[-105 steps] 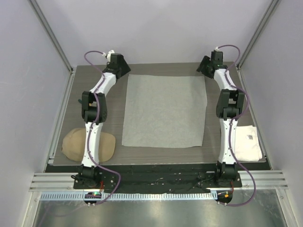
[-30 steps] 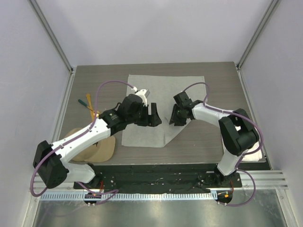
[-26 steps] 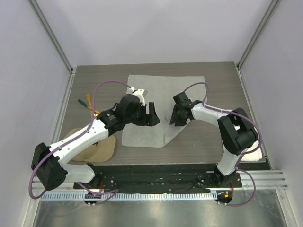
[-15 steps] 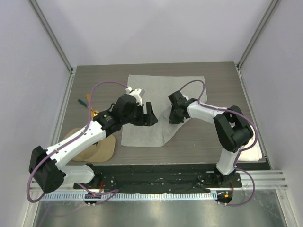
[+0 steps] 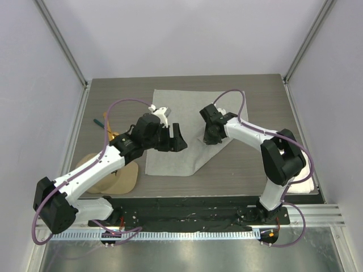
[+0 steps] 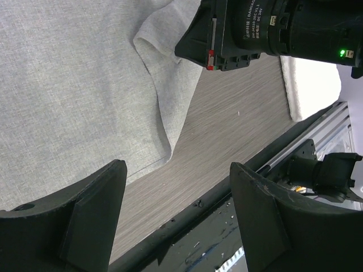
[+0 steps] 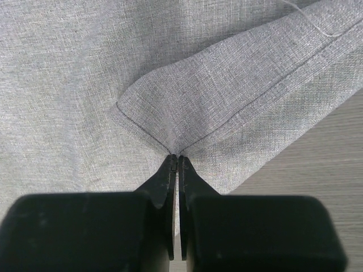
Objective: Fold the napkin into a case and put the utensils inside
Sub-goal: Smooth out the napkin at the center of the board.
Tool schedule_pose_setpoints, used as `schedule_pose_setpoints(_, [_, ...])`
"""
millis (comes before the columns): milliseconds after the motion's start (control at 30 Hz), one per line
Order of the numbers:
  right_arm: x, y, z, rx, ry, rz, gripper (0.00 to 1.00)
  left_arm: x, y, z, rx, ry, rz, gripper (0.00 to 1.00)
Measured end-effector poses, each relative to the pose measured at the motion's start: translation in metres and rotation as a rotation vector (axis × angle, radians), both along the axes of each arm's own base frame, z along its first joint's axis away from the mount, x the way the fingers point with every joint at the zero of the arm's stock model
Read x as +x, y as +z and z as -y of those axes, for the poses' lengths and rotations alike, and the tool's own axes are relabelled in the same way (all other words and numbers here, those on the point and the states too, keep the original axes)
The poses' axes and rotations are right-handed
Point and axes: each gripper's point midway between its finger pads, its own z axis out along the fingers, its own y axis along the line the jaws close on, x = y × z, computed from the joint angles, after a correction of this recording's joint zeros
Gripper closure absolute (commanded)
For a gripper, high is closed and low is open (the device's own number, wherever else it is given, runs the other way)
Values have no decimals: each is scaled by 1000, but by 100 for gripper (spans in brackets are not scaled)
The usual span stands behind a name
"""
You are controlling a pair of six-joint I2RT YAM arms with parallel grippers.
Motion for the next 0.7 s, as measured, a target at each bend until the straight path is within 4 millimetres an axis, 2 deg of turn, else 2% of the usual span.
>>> schedule_pose_setpoints(133, [-1, 1, 1, -3, 4, -2, 89, -1, 0, 0, -7, -7, -5, 23])
schedule_pose_setpoints(200, [-1, 1, 1, -3, 5, 0, 77, 0, 0, 0, -9, -7, -7, 22])
schedule_pose_setpoints(233, [0, 1, 0, -3, 7, 0, 74, 0, 0, 0, -10, -7, -8, 22])
schedule_pose_setpoints(433, [10, -11, -4, -28, 29, -11, 71, 1, -2, -4, -15, -2, -16, 22])
schedule_pose_setpoints(533, [17, -19, -9, -34, 35, -16, 73, 1, -3, -8, -18, 3, -21, 22])
schedule_pose_setpoints(633, [19, -24, -10, -39, 37, -22, 65, 1, -3, -9, -22, 3, -24, 22])
schedule_pose_setpoints(700, [19, -24, -10, -41, 41, -23, 65, 1, -2, -10, -25, 3, -24, 22])
